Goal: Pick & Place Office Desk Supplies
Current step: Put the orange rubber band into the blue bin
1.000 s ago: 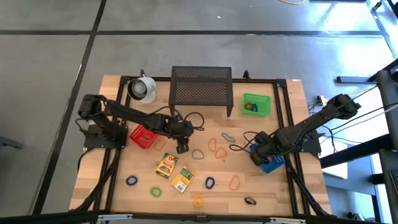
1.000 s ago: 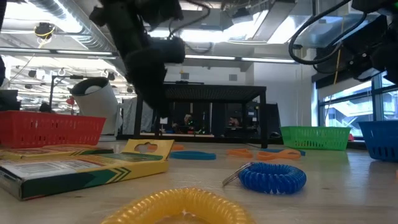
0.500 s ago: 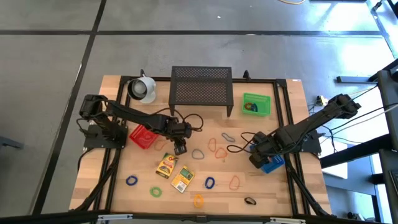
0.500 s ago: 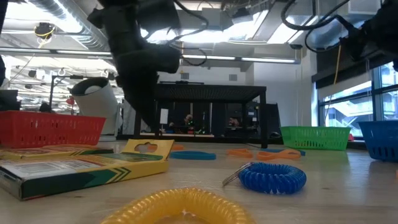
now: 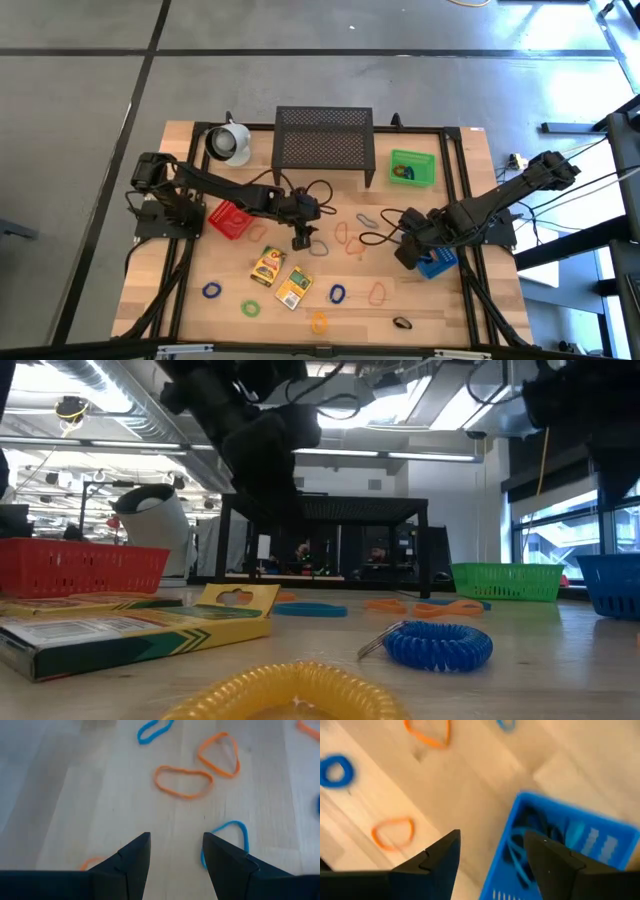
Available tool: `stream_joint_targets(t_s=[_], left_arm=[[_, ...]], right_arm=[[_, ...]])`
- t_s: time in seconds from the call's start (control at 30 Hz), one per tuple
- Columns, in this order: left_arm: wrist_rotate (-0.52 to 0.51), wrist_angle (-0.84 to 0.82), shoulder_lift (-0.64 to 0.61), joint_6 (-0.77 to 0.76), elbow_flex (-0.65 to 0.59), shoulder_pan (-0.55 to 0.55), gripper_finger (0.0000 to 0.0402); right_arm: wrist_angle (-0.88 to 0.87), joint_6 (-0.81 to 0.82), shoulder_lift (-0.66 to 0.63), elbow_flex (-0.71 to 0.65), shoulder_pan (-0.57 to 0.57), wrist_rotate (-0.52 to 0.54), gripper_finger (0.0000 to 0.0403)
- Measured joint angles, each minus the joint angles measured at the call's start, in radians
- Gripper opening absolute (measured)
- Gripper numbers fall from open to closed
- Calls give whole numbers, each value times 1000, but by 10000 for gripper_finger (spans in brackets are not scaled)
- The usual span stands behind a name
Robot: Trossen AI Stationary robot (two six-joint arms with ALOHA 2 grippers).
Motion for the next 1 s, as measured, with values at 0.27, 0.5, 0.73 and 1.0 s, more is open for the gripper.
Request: stream_joint_targets(t_s=[0.27, 0.5, 0.73, 1.0], left_arm=[[97, 9, 92, -73, 0, -11, 175], [95, 9, 71, -268, 0, -17, 175], [92, 15, -15, -483, 6, -40, 175], [54, -14, -142, -599, 6, -121, 175]], right_arm=[[148, -259, 0, 0, -1, 194, 208], [324, -671, 59, 1, -50, 186, 208], [517, -921, 202, 1, -93, 42, 208], [597, -1056, 393, 0, -94, 8, 208]])
